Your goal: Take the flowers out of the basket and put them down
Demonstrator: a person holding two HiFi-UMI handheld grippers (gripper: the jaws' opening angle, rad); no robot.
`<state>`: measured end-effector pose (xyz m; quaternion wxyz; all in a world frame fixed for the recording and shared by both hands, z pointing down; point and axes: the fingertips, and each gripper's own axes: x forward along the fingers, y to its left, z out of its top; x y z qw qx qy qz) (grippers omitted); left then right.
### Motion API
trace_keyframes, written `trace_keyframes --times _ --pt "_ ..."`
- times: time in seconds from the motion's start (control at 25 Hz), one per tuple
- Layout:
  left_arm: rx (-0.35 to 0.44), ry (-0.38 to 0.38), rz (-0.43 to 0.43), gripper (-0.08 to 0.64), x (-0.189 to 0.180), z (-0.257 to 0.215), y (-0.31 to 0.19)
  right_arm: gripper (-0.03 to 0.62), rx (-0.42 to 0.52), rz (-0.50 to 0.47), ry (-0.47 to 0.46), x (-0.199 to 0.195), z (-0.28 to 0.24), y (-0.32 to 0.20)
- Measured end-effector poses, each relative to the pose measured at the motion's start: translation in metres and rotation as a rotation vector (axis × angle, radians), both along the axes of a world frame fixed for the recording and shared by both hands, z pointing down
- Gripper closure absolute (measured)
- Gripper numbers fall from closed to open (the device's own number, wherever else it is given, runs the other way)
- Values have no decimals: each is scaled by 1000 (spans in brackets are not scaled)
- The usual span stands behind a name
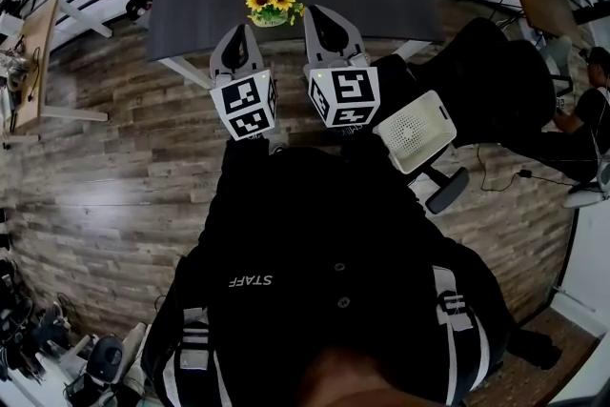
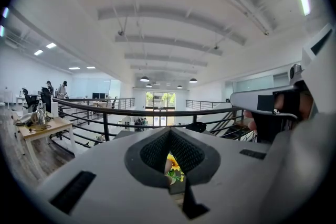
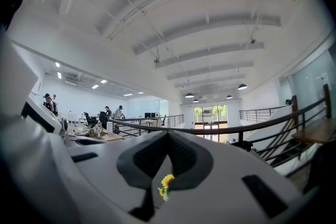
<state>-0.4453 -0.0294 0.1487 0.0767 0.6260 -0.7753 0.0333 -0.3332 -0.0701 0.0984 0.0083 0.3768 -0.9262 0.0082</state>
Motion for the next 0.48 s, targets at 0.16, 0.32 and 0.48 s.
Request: trace_keyframes --times 0.16,0.32,0.48 --pt "-1 5 5 560 -2 2 -4 580 1 -5 6 -4 1 -3" --pt "-4 3 9 560 -1 4 -7 580 0 -8 11 -5 3 -5" --pt "0 -4 10 560 3 5 -9 580 2 -8 10 -1 4 -7"
